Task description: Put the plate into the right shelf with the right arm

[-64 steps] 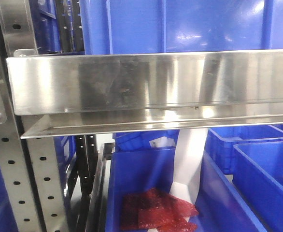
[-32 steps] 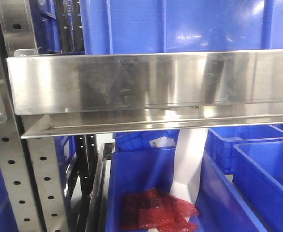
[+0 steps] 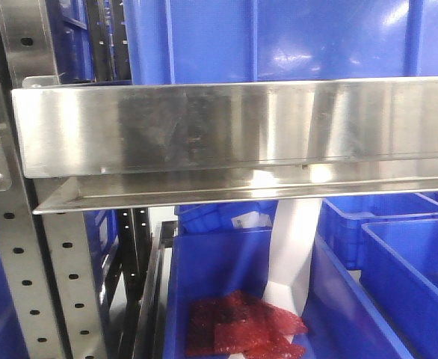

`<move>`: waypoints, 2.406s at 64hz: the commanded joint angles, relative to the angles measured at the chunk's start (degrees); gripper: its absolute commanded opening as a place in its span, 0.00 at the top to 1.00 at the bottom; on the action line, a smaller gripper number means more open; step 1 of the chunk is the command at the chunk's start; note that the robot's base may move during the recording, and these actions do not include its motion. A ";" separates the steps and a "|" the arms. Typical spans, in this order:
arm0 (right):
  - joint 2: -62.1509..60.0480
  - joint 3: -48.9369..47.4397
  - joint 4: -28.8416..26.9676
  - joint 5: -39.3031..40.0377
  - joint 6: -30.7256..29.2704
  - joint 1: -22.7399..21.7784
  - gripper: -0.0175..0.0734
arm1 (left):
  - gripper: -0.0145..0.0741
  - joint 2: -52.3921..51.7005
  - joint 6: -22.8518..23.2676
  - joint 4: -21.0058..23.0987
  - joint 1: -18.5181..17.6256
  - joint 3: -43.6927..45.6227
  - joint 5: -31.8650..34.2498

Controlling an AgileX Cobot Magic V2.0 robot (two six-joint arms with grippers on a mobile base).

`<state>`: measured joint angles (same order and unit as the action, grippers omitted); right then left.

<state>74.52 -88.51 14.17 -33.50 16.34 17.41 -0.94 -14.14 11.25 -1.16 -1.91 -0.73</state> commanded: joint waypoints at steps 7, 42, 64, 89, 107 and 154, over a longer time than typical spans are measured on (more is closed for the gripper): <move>-13.70 7.73 0.74 3.14 -0.12 -0.35 0.71 | 0.89 -0.63 0.14 0.12 0.12 -0.55 5.10; -55.65 50.99 0.74 7.81 -1.62 -0.35 0.75 | 0.89 -0.63 0.14 0.12 0.12 -0.55 5.10; -62.83 56.16 0.74 6.44 -1.62 -0.35 0.75 | 0.89 -0.63 0.14 0.12 0.12 -0.55 5.10; -62.83 56.31 0.74 6.73 -1.70 -0.41 0.75 | 0.89 -0.63 0.14 0.12 0.12 -0.55 5.10; -62.90 62.22 -11.94 9.31 -16.90 -5.79 0.75 | 0.89 -0.63 0.14 0.12 0.12 -0.55 5.10; -75.90 89.74 -19.17 32.88 -21.62 -15.29 0.75 | 0.89 -0.63 0.14 0.12 0.12 -0.55 5.10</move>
<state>-0.52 1.57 -4.88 -6.91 -4.83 2.47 -0.94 -14.14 11.25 -1.16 -1.91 -0.73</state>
